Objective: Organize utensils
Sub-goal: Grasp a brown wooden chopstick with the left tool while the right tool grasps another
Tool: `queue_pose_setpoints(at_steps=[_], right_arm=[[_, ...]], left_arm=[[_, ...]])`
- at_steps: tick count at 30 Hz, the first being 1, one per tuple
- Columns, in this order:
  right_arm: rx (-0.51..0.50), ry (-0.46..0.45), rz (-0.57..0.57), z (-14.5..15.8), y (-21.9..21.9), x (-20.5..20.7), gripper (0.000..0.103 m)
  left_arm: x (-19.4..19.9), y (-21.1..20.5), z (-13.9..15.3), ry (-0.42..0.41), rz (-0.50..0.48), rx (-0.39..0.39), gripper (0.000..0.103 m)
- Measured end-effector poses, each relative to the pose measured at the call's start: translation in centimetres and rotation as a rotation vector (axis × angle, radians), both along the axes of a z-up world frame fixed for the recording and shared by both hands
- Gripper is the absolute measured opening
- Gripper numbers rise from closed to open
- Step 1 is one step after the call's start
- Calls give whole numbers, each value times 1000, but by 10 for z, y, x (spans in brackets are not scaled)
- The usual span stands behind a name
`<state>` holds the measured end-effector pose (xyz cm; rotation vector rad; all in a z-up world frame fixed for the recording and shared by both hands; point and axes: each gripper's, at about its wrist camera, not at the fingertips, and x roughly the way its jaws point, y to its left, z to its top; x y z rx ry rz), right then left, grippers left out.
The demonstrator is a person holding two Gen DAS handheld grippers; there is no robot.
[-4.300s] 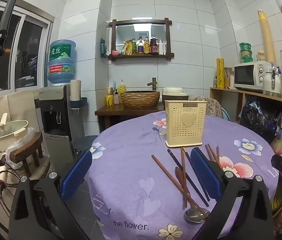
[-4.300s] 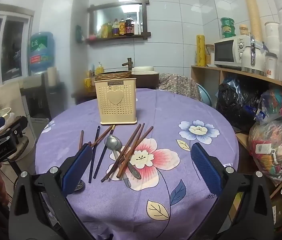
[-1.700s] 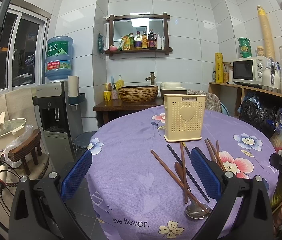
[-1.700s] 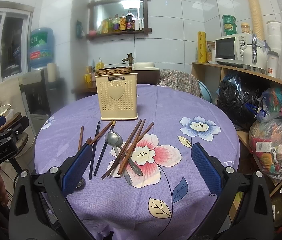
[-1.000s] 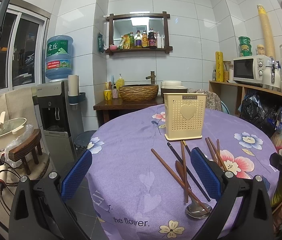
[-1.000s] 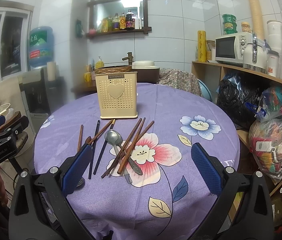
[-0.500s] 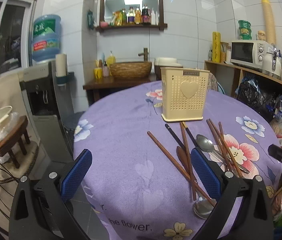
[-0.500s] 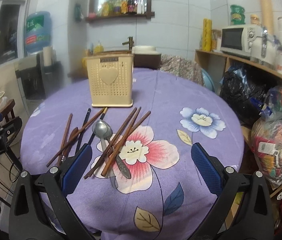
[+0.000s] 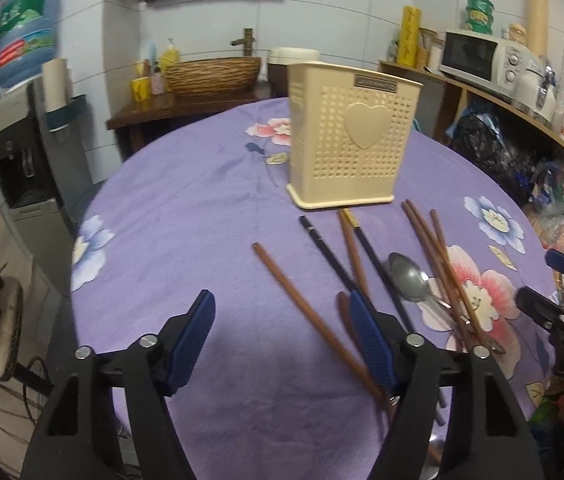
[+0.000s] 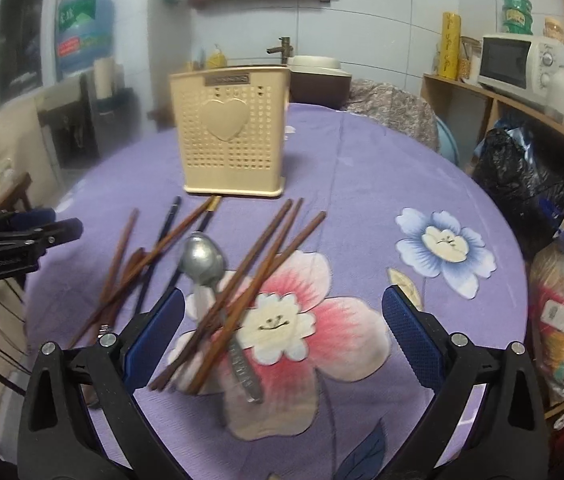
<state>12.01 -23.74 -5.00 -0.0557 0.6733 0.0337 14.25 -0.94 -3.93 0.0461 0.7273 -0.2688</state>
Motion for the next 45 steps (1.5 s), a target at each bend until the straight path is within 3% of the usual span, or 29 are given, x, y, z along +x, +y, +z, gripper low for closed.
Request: queue_pose_setpoints(at_steps=[8, 14, 23, 28, 38, 45], right_arm=[[28, 49, -54, -7, -15, 17, 96], [39, 62, -49, -13, -15, 15, 93], [53, 51, -67, -11, -22, 13, 93], [60, 53, -64, -11, -23, 16, 93], [198, 143, 3, -12, -25, 74, 50], [163, 238, 32, -25, -7, 133, 23]], left_arm=[[43, -35, -2, 96, -129, 1, 39], [83, -72, -15, 158, -241, 71, 20], [100, -89, -31, 226, -270, 154, 17], [110, -88, -34, 251, -251, 145, 16], [127, -97, -33, 263, -216, 144, 11], [124, -89, -33, 250, -204, 134, 11]])
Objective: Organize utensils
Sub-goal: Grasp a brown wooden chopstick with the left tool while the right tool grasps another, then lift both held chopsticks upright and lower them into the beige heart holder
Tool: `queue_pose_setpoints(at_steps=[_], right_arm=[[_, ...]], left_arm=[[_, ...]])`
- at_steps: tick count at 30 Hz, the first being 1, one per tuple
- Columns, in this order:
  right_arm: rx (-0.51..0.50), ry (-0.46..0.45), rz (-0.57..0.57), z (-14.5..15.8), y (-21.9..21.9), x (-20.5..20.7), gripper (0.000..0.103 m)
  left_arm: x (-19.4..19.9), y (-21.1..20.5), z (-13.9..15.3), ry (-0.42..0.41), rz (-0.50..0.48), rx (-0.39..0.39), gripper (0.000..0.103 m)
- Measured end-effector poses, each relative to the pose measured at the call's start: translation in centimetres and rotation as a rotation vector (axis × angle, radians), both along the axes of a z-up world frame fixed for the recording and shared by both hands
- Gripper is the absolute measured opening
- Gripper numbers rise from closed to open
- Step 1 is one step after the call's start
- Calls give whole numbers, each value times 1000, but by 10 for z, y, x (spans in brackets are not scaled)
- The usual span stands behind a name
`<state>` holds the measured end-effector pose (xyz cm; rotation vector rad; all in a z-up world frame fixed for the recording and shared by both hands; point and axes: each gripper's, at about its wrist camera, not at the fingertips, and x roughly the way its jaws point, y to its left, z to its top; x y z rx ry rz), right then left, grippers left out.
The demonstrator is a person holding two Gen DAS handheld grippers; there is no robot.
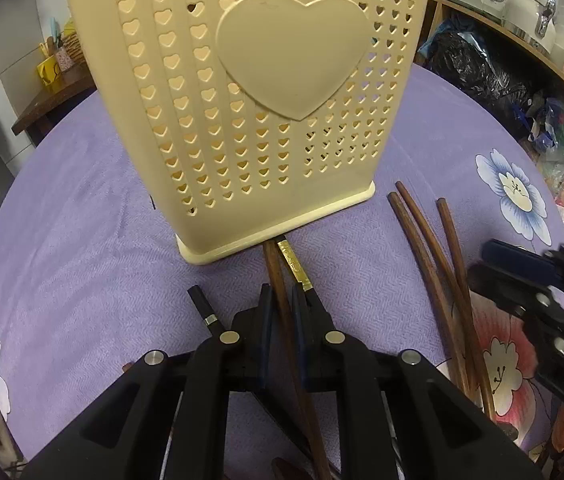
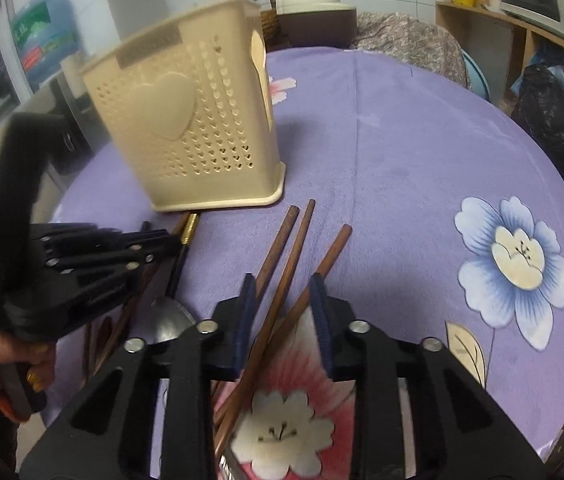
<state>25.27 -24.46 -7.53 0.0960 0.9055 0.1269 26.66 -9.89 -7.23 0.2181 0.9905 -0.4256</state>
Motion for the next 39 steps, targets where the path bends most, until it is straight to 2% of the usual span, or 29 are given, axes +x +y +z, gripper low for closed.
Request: queue_pose_setpoints(at_steps=[9, 19, 21, 24, 29, 34, 39], right_arm=[[-61, 98, -25, -17, 8, 31, 15], [-115, 124, -66, -21, 11, 51, 15], [-135, 114, -75, -21, 13, 51, 9], [-117, 103, -80, -21, 11, 48, 9], [-13, 72, -79, -13, -1, 41, 6], [68, -2, -44, 13, -9, 17, 6], [114, -127, 11, 57, -17, -25, 6]], left_arm=[[-2, 6, 0, -1, 7, -6, 11], [5, -2, 0, 3, 20, 10, 11], [5, -4, -1, -4, 29, 13, 10], [2, -7, -1, -15, 38, 9, 10], [-6, -4, 6, -33, 36, -30, 9], [-23, 3, 39, -85, 22, -114, 8], [-45, 26, 81, -174, 17, -207, 8]])
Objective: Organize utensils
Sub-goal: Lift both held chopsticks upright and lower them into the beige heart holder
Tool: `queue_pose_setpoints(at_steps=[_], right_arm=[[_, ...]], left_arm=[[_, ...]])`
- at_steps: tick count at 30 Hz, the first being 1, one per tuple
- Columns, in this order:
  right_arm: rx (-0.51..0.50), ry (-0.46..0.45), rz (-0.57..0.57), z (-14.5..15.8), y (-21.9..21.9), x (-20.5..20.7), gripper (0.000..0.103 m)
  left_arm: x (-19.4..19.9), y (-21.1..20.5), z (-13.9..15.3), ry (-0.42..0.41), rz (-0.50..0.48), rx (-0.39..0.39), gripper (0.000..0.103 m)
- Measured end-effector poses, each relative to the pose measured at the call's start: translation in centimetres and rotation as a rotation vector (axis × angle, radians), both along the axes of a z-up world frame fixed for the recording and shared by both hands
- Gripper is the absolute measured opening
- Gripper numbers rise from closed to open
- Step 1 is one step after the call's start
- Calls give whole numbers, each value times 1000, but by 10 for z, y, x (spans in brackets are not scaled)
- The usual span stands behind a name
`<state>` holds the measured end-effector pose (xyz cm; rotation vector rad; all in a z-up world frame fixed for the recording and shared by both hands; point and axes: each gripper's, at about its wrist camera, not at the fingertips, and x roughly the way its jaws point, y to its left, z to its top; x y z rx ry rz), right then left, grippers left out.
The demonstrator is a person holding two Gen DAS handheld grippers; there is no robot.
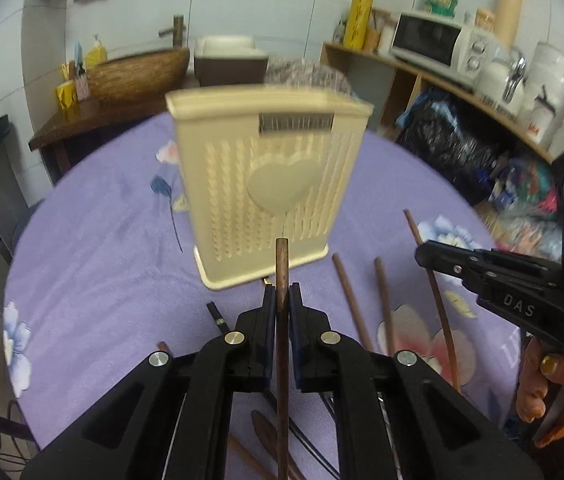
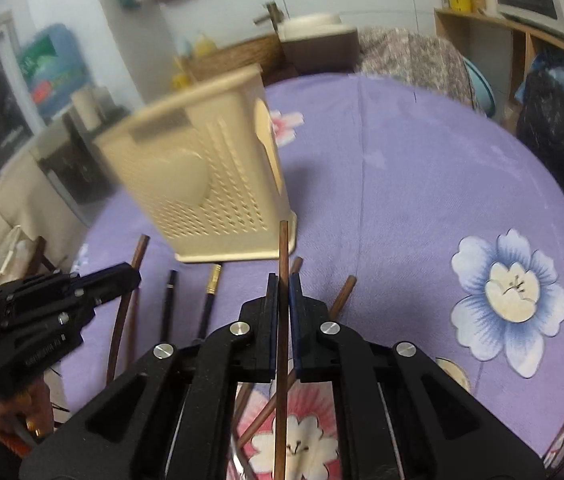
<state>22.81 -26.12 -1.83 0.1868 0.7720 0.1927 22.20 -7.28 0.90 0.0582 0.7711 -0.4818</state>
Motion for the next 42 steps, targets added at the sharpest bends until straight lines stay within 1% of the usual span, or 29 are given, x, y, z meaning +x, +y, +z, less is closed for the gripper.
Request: queue_pose_setpoints(at_steps=[3, 6, 8, 9, 12, 14, 18, 23, 29, 31, 35, 37, 38, 39, 42], right_arm=[[11, -71, 13, 26, -12, -26, 6], [31, -112, 14, 45, -25, -42, 6], [33, -136, 13, 57, -32, -52, 6], [30, -147, 7, 61, -34, -55, 6], [43, -170, 4, 72, -40, -67, 6], [31, -181, 5, 76, -39, -66, 6], [20, -182, 8, 78, -40, -68, 6], [11, -193, 9, 81, -40, -68, 6], [-1, -203, 18, 91, -38, -62, 6], [-11, -215, 25, 99, -36, -58, 6], [-21, -266, 43, 135, -30, -43, 6], [-1, -306, 48, 164, -27, -30, 6], [9, -321, 49, 175, -26, -25, 6], [19, -341, 49, 189, -24, -19, 6], [4, -424, 31, 231, -12, 0, 6]], left_arm=[[-18, 20, 30, -77, 7, -46, 8], [-31, 36, 52, -143, 21, -75, 8], [-36, 44, 62, -177, 35, -81, 8], [-39, 49, 62, -186, 41, -81, 8], [-40, 59, 66, -203, 60, -85, 8], [-40, 64, 68, -209, 70, -91, 8], [-44, 77, 70, -213, 80, -102, 8], [-46, 84, 75, -230, 94, -108, 8], [-43, 89, 87, -252, 105, -116, 8], [-37, 91, 97, -262, 108, -130, 8], [-24, 91, 129, -299, 114, -171, 8], [-12, 91, 153, -308, 91, -228, 8], [-5, 89, 169, -323, 81, -258, 8], [-1, 88, 179, -339, 80, -271, 8], [14, 75, 212, -424, 106, -279, 8]])
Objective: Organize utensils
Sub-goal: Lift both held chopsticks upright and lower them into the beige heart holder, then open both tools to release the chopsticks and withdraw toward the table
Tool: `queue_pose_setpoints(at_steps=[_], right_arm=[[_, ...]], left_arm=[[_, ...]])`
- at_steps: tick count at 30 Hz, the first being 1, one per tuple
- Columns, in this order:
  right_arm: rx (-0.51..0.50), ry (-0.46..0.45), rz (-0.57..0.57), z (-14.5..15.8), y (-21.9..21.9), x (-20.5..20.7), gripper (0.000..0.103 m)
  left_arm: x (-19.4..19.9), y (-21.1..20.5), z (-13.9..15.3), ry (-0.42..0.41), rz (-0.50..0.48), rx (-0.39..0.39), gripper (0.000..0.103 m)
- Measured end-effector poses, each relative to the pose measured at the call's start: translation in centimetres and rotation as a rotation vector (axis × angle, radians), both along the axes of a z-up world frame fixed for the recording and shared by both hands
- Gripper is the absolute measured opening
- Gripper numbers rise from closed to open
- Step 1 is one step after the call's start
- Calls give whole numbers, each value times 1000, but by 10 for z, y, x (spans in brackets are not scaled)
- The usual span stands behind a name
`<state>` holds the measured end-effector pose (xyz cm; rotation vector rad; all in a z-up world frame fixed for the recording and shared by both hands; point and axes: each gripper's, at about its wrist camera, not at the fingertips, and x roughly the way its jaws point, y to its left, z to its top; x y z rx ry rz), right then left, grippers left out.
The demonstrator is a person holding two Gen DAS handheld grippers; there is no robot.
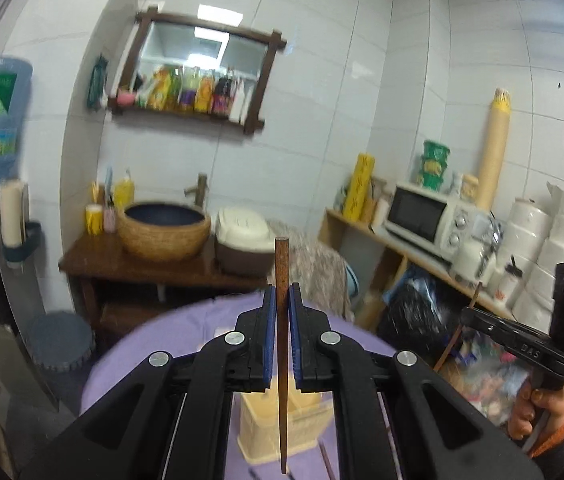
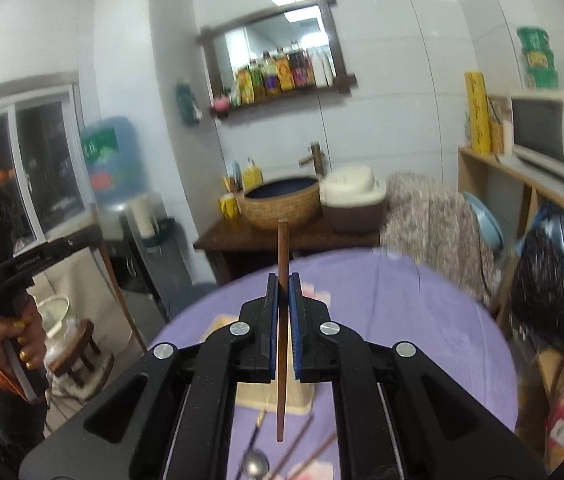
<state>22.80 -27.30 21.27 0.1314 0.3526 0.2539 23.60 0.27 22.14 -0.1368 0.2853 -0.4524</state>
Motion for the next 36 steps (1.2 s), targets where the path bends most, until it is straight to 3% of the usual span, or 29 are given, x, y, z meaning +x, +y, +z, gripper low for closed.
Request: queue_pose_setpoints(at_steps=[5, 9, 16, 23, 36], right_arm=[[27, -73, -51, 33, 14, 37, 6], [4, -86, -83, 19, 26, 61, 6], [-29, 20, -70, -51, 42, 87, 6], [-21, 102, -61, -96, 43, 95, 6], [-5, 113, -83, -106, 35, 98, 7]], left_arm=[[23, -27, 18, -70, 53, 10, 8], [38, -48, 0, -113, 109, 44, 8], [56, -56, -68, -8, 115, 69, 8], [66, -49, -111, 87, 114, 89, 8], [73, -44, -133, 159, 111, 110, 8]])
